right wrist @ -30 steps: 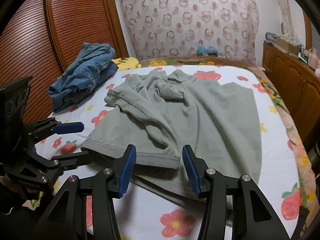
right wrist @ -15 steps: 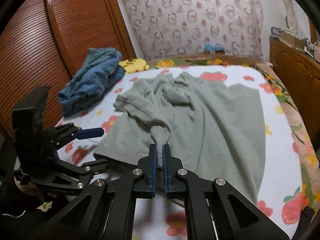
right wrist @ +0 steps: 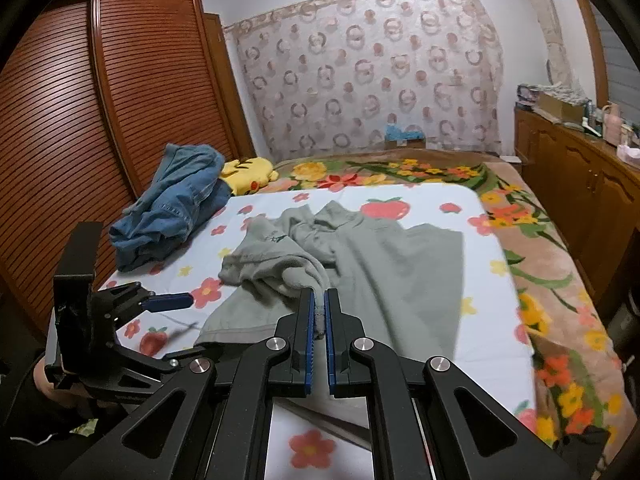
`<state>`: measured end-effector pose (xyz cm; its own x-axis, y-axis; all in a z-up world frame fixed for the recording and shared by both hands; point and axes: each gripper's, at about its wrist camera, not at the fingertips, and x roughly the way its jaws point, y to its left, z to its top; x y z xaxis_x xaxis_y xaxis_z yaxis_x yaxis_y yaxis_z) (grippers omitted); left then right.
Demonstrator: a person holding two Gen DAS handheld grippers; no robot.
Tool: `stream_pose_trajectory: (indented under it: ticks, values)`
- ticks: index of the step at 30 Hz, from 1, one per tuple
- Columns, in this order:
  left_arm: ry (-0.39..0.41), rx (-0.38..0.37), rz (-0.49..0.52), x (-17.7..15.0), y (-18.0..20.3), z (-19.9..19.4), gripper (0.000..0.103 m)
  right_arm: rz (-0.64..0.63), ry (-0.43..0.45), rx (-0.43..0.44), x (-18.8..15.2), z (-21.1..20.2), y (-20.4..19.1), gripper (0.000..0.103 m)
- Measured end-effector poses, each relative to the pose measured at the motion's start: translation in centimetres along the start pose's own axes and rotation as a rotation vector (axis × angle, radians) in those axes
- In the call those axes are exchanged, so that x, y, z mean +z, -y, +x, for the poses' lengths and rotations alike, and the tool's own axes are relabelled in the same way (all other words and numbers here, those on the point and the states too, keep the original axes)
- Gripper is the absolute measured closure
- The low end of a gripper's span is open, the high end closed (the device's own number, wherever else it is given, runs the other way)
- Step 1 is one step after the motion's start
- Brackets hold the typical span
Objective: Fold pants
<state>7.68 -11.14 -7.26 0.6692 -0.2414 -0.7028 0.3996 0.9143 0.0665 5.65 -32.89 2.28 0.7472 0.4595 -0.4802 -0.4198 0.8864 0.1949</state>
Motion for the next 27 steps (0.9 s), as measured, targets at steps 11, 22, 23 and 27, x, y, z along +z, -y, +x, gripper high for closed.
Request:
stream_pose_trajectory:
  ticks: [11,22,23,27]
  values:
    - [0.038,-0.092,0.012,0.4,0.6,-1.5,0.026,0.029,-0.023,-0.072,-2.1,-1.7,0.8,0.098]
    - [0.083,-0.078,-0.030,1.6,-0.4,-2.7,0.026,0.069,-0.104,-0.104,-2.9,-1.6,0.4,0.098]
    - [0.083,-0.072,-0.036,1.6,-0.6,-2.6,0.026,0.071,-0.109,-0.104,-3.0,-1.5,0.3,0.098]
    - [0.080,-0.056,-0.054,1.8,-1.2,-2.0,0.026,0.070,-0.114,-0.101,-2.3,-2.0,0.1,0.098]
